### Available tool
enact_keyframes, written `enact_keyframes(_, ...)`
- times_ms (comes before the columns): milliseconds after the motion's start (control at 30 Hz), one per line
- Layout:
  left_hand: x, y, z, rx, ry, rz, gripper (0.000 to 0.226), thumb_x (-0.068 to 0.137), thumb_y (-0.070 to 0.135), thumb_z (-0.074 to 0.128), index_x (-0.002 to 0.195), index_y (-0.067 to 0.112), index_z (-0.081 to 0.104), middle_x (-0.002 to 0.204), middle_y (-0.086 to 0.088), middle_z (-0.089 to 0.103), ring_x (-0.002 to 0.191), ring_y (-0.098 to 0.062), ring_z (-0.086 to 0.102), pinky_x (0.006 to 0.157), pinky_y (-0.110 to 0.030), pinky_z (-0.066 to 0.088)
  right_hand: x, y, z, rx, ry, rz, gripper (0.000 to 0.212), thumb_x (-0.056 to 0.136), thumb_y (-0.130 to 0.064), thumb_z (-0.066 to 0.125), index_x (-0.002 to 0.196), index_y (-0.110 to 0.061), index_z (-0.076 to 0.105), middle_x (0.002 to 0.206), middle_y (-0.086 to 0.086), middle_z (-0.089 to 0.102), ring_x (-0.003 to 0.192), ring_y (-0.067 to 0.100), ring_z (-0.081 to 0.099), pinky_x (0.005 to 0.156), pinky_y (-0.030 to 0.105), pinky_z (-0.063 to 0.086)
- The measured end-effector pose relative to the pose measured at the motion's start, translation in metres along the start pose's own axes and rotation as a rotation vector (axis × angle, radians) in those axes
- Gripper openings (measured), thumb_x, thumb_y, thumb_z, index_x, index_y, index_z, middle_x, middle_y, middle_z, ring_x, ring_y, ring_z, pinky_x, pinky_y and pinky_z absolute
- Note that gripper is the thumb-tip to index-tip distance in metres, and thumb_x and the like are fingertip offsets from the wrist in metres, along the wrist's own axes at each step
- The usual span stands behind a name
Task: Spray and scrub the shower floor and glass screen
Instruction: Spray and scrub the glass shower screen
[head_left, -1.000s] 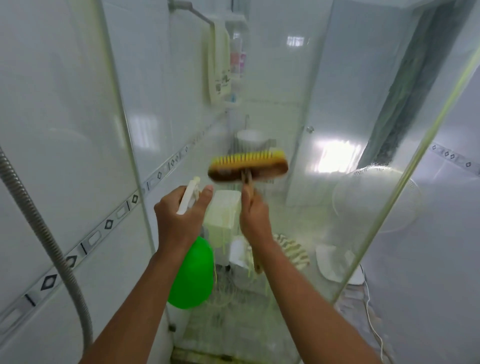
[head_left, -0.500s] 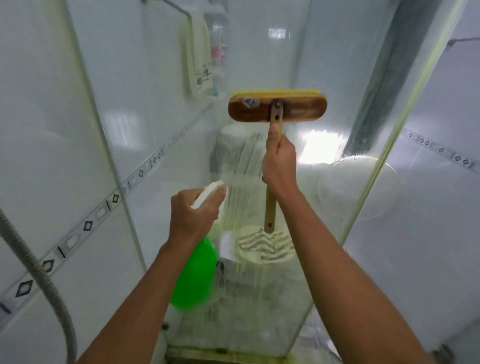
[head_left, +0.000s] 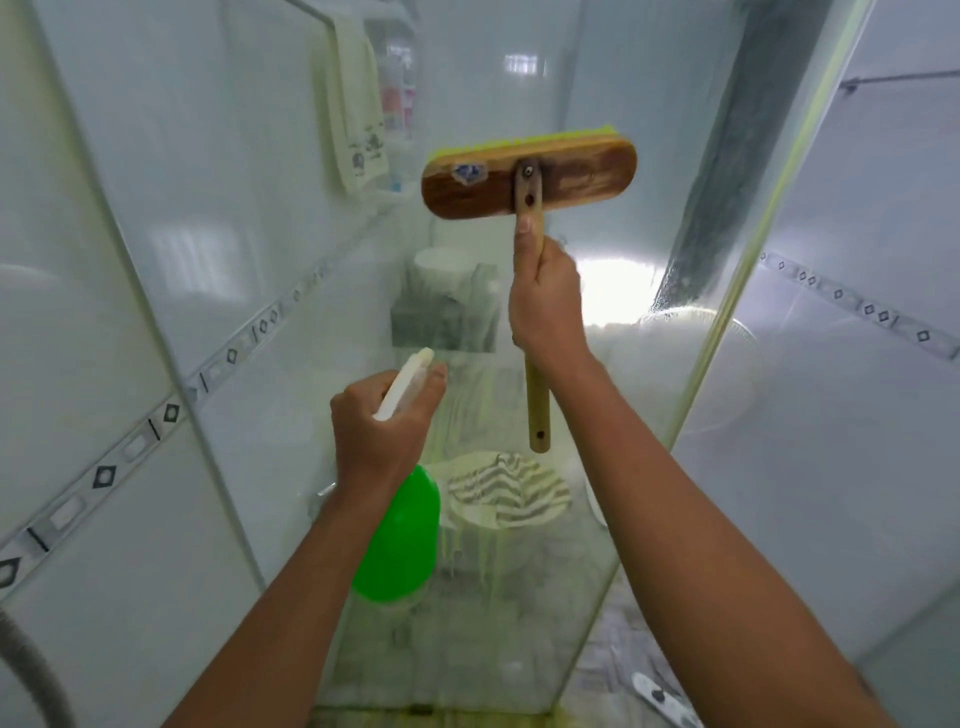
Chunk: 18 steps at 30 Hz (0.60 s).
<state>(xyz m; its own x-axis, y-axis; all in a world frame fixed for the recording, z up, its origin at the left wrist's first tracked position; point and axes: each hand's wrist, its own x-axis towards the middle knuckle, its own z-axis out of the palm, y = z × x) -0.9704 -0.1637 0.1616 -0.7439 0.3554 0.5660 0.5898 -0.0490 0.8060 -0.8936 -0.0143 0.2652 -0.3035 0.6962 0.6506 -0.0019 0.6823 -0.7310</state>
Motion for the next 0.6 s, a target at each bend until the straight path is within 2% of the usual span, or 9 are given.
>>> enact_keyframes(67, -0.001, 0.000, 0.000, 0.013, -0.021, 0.015, 0.061, 0.082, 0.067, 0.065, 0.062, 0.010, 0.069, 0.055, -0.009, 0.065, 0.056, -0.031, 0.065, 0.055, -0.044, 0.052, -0.022, 0.020, 0.010, -0.018, -0.053, -0.008, 0.041, 0.103, -0.046, 0.034, 0.069, -0.024, 0.042, 0.059, -0.010, 0.043, 0.050, 0.002, 0.042, 0.048, 0.014, 0.030)
enact_keyframes(133, -0.003, -0.004, 0.000, 0.011, -0.020, 0.005, 0.063, 0.083, 0.065, 0.064, 0.058, 0.008, 0.067, 0.051, -0.011, 0.062, 0.053, -0.034, 0.063, 0.053, -0.045, 0.051, -0.050, 0.049, 0.019, -0.018, -0.102, 0.009, 0.040, 0.101, -0.050, 0.032, 0.080, -0.023, 0.052, 0.063, -0.010, 0.048, 0.055, 0.001, 0.049, 0.051, 0.016, 0.034)
enact_keyframes(200, -0.005, -0.012, -0.002, 0.035, 0.016, 0.009, 0.066, 0.086, 0.063, 0.065, 0.054, 0.005, 0.062, 0.049, -0.018, 0.057, 0.051, -0.041, 0.058, 0.051, -0.049, 0.049, -0.086, 0.087, 0.030, -0.036, -0.139, 0.056, 0.047, 0.099, -0.055, 0.031, 0.092, -0.017, 0.058, 0.065, -0.008, 0.052, 0.059, 0.004, 0.053, 0.054, 0.022, 0.039)
enact_keyframes(267, -0.008, -0.019, -0.007, 0.052, 0.048, 0.012, 0.064, 0.088, 0.060, 0.066, 0.055, 0.006, 0.063, 0.050, -0.018, 0.058, 0.051, -0.041, 0.059, 0.050, -0.049, 0.049, -0.132, 0.126, 0.040, -0.070, -0.195, 0.126, 0.052, 0.097, -0.056, 0.030, 0.102, -0.014, 0.060, 0.067, -0.005, 0.055, 0.060, 0.010, 0.054, 0.055, 0.030, 0.040)
enact_keyframes(367, -0.015, -0.031, -0.016, 0.093, 0.081, 0.013, 0.060, 0.088, 0.061, 0.065, 0.063, 0.007, 0.070, 0.055, -0.012, 0.064, 0.054, -0.034, 0.064, 0.052, -0.041, 0.048, -0.211, 0.181, 0.050, -0.122, -0.283, 0.266, 0.060, 0.096, -0.057, 0.030, 0.119, -0.012, 0.061, 0.088, 0.004, 0.067, 0.082, 0.020, 0.062, 0.065, 0.029, 0.042)
enact_keyframes(400, -0.018, -0.035, -0.019, 0.108, 0.088, 0.018, 0.059, 0.089, 0.060, 0.065, 0.066, 0.006, 0.071, 0.056, -0.010, 0.065, 0.055, -0.033, 0.064, 0.054, -0.039, 0.047, -0.230, 0.192, 0.050, -0.113, -0.291, 0.315, 0.063, 0.096, -0.060, 0.028, 0.119, -0.012, 0.061, 0.093, 0.005, 0.068, 0.087, 0.021, 0.063, 0.068, 0.029, 0.044)
enact_keyframes(467, -0.024, -0.043, -0.024, 0.105, 0.088, 0.020, 0.056, 0.090, 0.058, 0.066, 0.070, 0.005, 0.071, 0.060, -0.009, 0.066, 0.057, -0.031, 0.064, 0.055, -0.035, 0.046, -0.245, 0.200, 0.050, -0.099, -0.254, 0.368, 0.068, 0.093, -0.066, 0.025, 0.106, -0.010, 0.063, 0.083, 0.001, 0.064, 0.078, 0.018, 0.062, 0.065, 0.031, 0.044)
enact_keyframes(533, -0.025, -0.049, -0.028, 0.110, 0.085, 0.012, 0.055, 0.090, 0.055, 0.067, 0.072, 0.004, 0.070, 0.063, -0.012, 0.067, 0.061, -0.033, 0.064, 0.057, -0.037, 0.047, -0.226, 0.181, 0.052, -0.099, -0.209, 0.337, 0.057, 0.096, -0.059, 0.027, 0.094, -0.012, 0.060, 0.068, -0.007, 0.055, 0.062, 0.007, 0.054, 0.060, 0.028, 0.038)
enact_keyframes(600, -0.026, -0.051, -0.029, 0.127, 0.068, -0.002, 0.053, 0.090, 0.053, 0.069, 0.072, 0.004, 0.070, 0.064, -0.013, 0.067, 0.063, -0.034, 0.065, 0.058, -0.040, 0.047, -0.186, 0.144, 0.052, -0.082, -0.181, 0.251, 0.048, 0.099, -0.052, 0.030, 0.092, -0.013, 0.058, 0.066, -0.008, 0.052, 0.058, 0.004, 0.052, 0.056, 0.028, 0.037)
